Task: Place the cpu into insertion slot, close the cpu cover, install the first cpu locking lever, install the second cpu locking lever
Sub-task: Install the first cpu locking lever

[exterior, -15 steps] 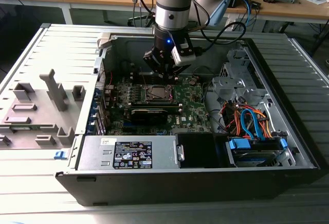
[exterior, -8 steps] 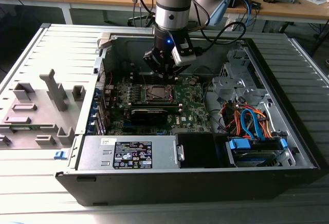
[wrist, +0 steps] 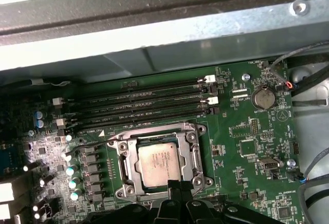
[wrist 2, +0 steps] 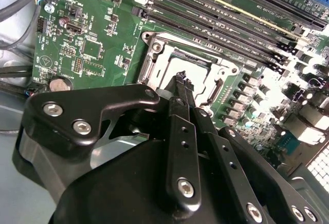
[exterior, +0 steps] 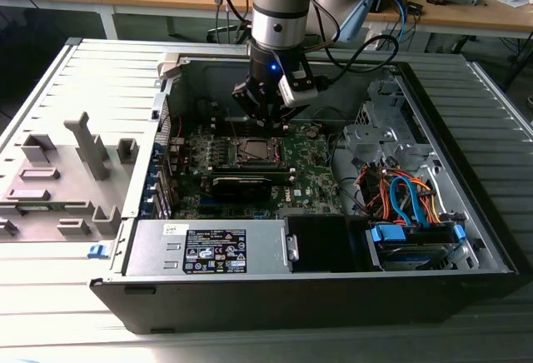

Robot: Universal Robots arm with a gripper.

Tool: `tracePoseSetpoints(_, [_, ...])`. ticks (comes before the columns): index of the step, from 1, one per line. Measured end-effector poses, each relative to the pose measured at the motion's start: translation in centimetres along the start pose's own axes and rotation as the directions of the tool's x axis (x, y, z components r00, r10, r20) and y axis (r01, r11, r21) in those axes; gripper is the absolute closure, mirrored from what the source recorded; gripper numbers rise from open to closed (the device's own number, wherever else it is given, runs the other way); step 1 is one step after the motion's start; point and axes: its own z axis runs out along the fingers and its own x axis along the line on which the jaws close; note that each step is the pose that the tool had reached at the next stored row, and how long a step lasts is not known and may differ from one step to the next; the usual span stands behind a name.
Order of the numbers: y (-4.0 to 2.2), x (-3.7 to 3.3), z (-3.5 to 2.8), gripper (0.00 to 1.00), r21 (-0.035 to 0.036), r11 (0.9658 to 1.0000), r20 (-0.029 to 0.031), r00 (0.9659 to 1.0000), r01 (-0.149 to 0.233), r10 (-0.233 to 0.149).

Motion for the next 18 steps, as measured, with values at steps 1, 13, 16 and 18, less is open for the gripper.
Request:
tracePoseSetpoints(1, [0.0, 0.0, 0.01, 0.89, 0.0, 1.0, 0.0001, 1.0, 0.002, -0.002])
tracePoseSetpoints(13, [0.0, 0.0, 0.04, 0.89, 0.0, 1.0, 0.0007, 1.0, 0.01, -0.01])
tracePoseSetpoints(16, [0.0, 0.0, 0.06, 0.89, 0.0, 0.9999, 0.0008, 0.9999, 0.012, -0.012])
tracePoseSetpoints(18, [0.0, 0.0, 0.07, 0.89, -0.0001, 0.9999, 0.001, 0.9999, 0.014, -0.014])
